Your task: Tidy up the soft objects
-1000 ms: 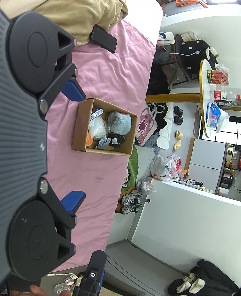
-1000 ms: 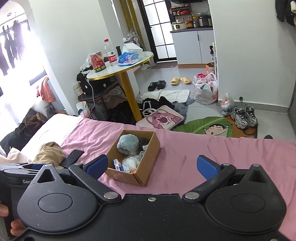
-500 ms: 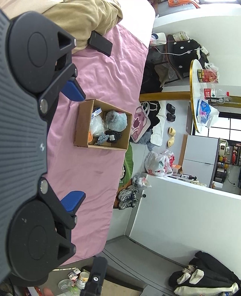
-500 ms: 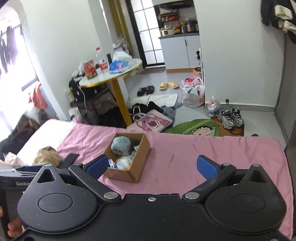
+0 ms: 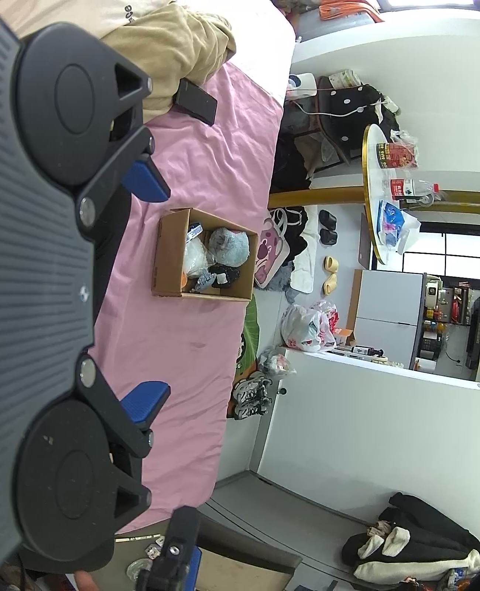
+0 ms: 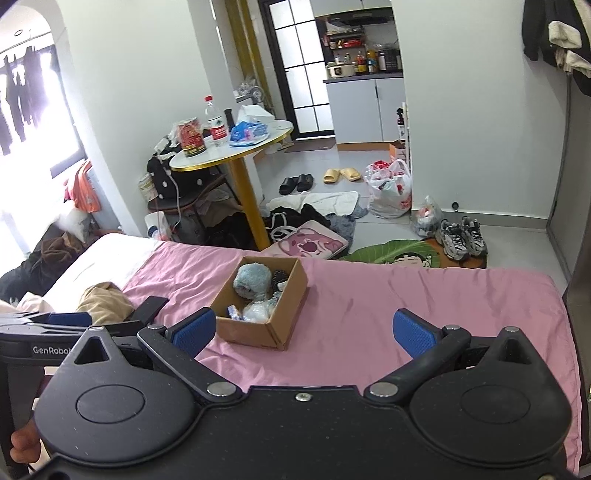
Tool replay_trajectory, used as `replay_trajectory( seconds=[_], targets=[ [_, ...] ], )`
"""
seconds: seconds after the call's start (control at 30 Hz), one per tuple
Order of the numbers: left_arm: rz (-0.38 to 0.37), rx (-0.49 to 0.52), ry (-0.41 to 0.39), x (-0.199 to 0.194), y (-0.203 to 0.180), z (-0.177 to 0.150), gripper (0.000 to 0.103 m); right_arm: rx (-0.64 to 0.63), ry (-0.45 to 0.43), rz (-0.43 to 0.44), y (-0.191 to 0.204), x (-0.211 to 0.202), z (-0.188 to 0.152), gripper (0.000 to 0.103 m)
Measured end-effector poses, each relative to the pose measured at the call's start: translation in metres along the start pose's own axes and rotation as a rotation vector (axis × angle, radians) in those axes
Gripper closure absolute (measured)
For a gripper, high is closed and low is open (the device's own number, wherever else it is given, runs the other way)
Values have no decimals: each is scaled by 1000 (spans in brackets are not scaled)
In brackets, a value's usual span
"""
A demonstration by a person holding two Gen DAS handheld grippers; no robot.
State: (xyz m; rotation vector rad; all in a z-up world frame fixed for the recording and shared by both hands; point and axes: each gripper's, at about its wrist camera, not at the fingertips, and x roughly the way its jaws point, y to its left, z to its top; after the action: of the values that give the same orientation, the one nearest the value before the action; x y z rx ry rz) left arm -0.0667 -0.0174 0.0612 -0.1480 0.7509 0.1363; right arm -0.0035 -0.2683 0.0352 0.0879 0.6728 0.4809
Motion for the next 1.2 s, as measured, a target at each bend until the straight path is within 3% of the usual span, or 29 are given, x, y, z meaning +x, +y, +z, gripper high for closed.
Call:
replay_trajectory(
  seconds=[1.2],
  targets=[
    [-15, -9, 25, -1, 6, -10, 1, -43, 37, 8, 19, 0, -11, 0]
  ],
)
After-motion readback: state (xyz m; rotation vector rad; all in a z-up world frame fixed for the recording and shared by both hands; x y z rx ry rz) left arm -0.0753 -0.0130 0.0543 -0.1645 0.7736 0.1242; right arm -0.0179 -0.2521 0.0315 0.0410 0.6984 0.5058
